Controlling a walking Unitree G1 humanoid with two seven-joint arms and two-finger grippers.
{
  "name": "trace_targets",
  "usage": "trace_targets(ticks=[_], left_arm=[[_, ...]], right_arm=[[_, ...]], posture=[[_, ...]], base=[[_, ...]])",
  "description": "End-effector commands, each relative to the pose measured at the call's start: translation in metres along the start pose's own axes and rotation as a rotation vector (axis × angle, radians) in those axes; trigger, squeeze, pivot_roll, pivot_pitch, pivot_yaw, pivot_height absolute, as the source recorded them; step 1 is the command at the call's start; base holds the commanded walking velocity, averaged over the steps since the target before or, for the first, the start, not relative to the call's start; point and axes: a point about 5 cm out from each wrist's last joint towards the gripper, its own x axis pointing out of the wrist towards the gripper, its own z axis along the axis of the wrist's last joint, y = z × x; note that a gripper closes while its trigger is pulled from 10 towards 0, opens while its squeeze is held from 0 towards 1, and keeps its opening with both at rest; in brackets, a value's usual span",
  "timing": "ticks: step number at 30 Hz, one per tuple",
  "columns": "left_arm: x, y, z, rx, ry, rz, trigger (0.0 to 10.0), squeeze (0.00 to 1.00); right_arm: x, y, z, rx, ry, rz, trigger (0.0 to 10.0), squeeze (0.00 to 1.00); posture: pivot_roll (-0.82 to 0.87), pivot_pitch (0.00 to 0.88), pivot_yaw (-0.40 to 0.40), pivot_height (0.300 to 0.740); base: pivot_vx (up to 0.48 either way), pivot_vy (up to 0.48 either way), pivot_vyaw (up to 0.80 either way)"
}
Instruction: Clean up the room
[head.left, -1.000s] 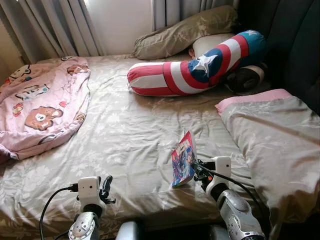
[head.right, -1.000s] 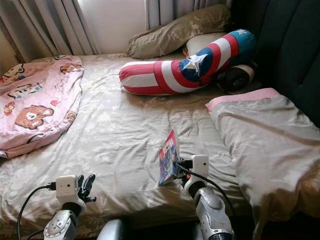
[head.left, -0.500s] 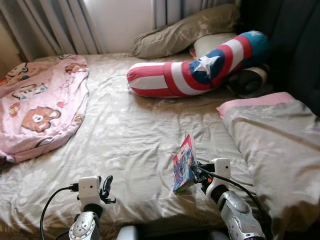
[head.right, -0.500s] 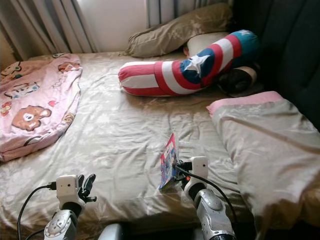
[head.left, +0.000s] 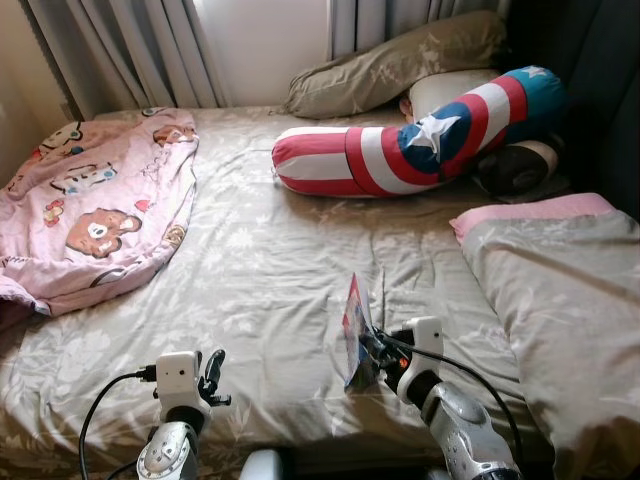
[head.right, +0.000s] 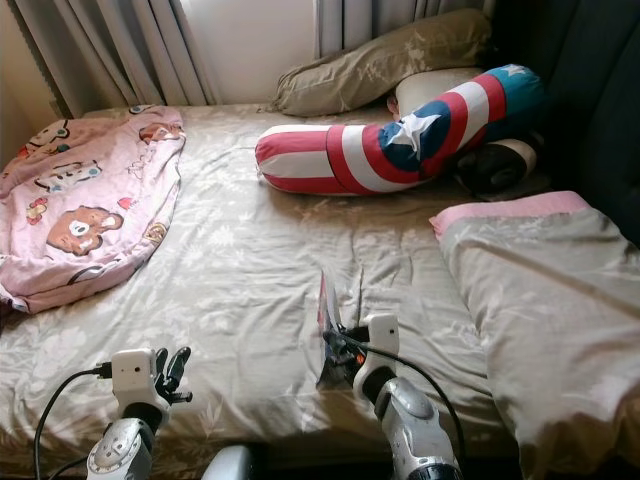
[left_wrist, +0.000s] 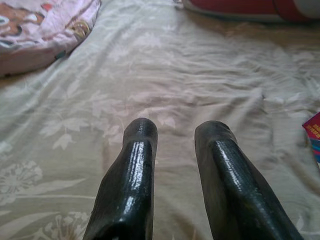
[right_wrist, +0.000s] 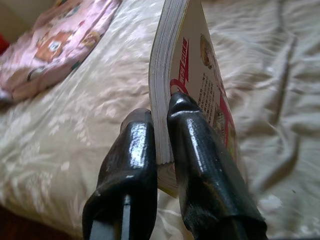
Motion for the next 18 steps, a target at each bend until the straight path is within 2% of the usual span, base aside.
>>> trace_targets(ticks=[1, 3, 6, 9, 15, 18], left_arm=[[-0.002, 0.004, -0.001, 0.007, 0.015, -0.002, 10.0, 0.00], [-0.004, 0.006, -0.001, 0.013, 0.014, -0.005, 10.0, 0.00], [-0.005, 0.007, -0.001, 0.018, 0.016, -0.007, 10.0, 0.00], [-0.007, 0.012, 0.000, 0.030, 0.019, -0.007, 10.0, 0.00], [-0.007, 0.014, 0.002, 0.042, 0.022, -0.015, 10.0, 0.00], [-0.006, 0.014, 0.003, 0.043, 0.022, -0.018, 10.0, 0.00]], right_arm=[[0.002, -0.004, 0.002, 0.064, -0.018, -0.036, 10.0, 0.00], [0.005, -0.009, 0.008, 0.133, -0.045, -0.061, 10.0, 0.00], [0.008, -0.009, 0.013, 0.160, -0.064, -0.055, 10.0, 0.00], [0.016, 0.000, 0.032, 0.224, -0.139, 0.015, 10.0, 0.00], [0.022, 0.019, 0.048, 0.221, -0.198, 0.140, 10.0, 0.00], [0.022, 0.024, 0.051, 0.235, -0.213, 0.174, 10.0, 0.00]], posture=[[0.06, 0.000, 0.076, 0.619], [0.06, 0.000, 0.084, 0.619], [0.07, 0.000, 0.089, 0.619], [0.07, 0.000, 0.102, 0.619], [0.08, 0.000, 0.113, 0.619], [0.07, 0.000, 0.115, 0.619]], base=[[0.000, 0.000, 0.00], [0.000, 0.000, 0.00], [0.000, 0.000, 0.00], [0.000, 0.000, 0.00], [0.000, 0.000, 0.00], [0.000, 0.000, 0.00]])
